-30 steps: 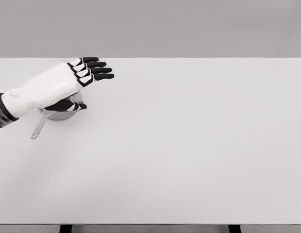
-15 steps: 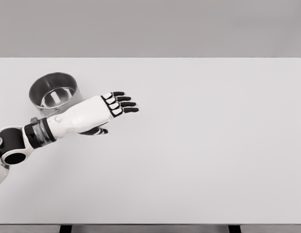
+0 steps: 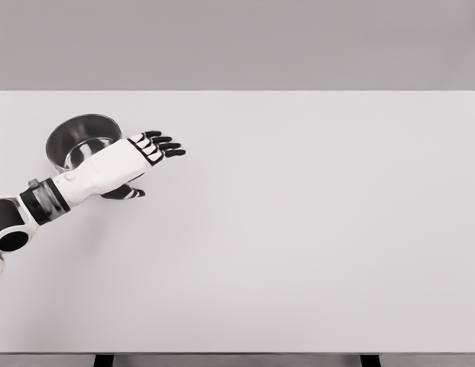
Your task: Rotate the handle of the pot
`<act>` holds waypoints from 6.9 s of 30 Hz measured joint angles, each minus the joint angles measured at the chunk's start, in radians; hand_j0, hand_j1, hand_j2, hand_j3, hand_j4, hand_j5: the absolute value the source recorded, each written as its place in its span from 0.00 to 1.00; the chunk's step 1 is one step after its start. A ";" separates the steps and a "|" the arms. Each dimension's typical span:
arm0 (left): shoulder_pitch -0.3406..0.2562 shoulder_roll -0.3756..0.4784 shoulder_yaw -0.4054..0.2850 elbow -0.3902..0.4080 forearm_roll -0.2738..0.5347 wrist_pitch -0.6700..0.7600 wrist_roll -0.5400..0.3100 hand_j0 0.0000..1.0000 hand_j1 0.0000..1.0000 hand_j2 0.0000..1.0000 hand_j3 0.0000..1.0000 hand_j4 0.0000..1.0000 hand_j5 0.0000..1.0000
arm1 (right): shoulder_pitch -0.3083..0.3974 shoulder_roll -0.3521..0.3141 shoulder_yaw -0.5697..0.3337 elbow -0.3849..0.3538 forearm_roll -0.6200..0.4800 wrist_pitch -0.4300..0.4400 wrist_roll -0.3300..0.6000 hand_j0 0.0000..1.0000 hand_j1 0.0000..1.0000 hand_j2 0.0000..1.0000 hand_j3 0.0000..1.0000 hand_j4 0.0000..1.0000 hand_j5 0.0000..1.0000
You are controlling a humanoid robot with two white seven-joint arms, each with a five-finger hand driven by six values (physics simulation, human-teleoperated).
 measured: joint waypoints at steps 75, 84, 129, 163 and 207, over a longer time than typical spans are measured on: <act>0.238 0.176 0.449 0.140 0.028 0.000 0.023 1.00 1.00 1.00 1.00 1.00 1.00 | 0.002 0.000 0.000 0.000 0.000 0.000 0.000 1.00 1.00 1.00 1.00 1.00 1.00; 0.186 0.187 0.453 0.195 0.020 0.000 0.021 1.00 1.00 1.00 1.00 1.00 1.00 | 0.002 0.000 0.000 0.000 0.000 0.000 0.000 1.00 1.00 1.00 1.00 1.00 1.00; -0.012 0.132 0.388 0.363 -0.059 0.000 0.018 1.00 1.00 1.00 1.00 1.00 1.00 | 0.002 0.000 0.000 0.000 0.000 0.000 0.000 1.00 1.00 1.00 1.00 1.00 1.00; -0.077 0.101 0.361 0.406 -0.091 0.000 0.019 1.00 1.00 1.00 1.00 1.00 1.00 | 0.002 0.000 0.000 0.000 0.000 0.000 0.000 1.00 1.00 1.00 1.00 1.00 1.00; 0.184 0.031 0.195 -0.288 0.229 -0.001 -0.280 1.00 1.00 1.00 1.00 1.00 1.00 | 0.000 0.000 0.000 0.000 0.000 0.000 0.000 1.00 1.00 1.00 1.00 1.00 1.00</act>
